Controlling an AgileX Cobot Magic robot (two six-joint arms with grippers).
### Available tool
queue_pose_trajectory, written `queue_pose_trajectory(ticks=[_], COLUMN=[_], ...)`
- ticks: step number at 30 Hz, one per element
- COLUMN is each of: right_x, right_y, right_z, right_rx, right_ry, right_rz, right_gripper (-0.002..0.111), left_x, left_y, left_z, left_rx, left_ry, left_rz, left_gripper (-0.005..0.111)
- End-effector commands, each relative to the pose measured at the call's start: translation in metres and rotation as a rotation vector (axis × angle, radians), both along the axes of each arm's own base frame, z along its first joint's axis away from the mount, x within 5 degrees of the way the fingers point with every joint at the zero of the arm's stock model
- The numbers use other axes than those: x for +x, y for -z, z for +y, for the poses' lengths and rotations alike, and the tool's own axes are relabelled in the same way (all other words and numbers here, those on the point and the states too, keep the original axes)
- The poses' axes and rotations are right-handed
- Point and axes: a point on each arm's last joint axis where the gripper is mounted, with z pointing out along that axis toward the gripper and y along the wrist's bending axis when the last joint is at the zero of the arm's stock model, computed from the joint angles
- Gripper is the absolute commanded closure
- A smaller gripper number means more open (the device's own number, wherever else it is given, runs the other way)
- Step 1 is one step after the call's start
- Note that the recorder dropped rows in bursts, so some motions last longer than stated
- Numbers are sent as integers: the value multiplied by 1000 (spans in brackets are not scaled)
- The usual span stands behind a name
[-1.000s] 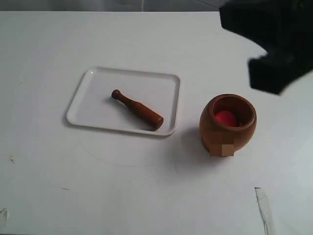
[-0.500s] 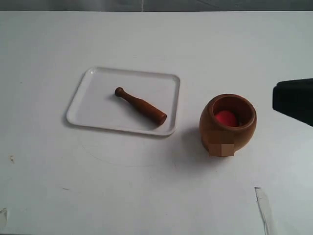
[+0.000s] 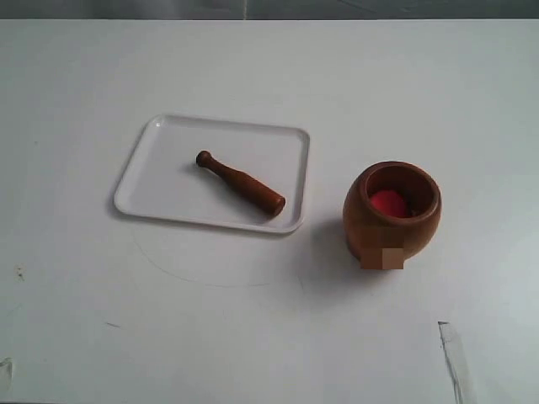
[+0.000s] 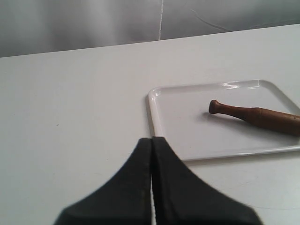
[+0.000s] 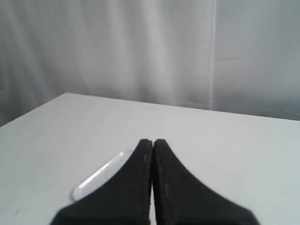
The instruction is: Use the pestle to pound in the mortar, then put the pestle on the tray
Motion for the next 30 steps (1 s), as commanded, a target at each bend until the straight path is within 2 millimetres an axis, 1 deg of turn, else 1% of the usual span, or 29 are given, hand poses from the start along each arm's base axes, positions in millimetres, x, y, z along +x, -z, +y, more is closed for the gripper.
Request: queue_pose_trajectory(ticks=[1,3,4,6,11,13,17,21,26,28,30], right_x=[-14,-19,-21,-16,-9,-6,-6,-5,-5,-4,-2], right_y=[33,45,54,66,82,90,93,91,91,95,103], right_z=[-17,-22,-25,-26,-30,-31,-32,-32,-34,-34,-35], right_rx=[23,33,36,18,2,-58,-121,-141,-227,-238,-253], right_ry=[135,187,229,288,377,390,398,401,412,414,425], right_rz=[-81,-121,-138,-124,-125,-141,-168,-196,-236,-238,-260], right_gripper=[108,108,108,108,108,108,108,108,108,108,108], left_x=[0,0,0,0,0,0,0,0,0,0,0], left_y=[0,0,0,0,0,0,0,0,0,0,0], left_z=[-1,-1,-1,-1,-1,-1,-1,-1,-1,-1,-1], left_rx=[-15,-15,-15,-15,-15,-15,-15,-15,-15,-15,-15], left_ry=[6,6,6,6,6,6,6,6,6,6,6], left_rz=[-4,-4,-4,-4,-4,-4,-4,-4,-4,-4,-4], left_gripper=[107,107,107,107,107,107,107,107,107,107,107])
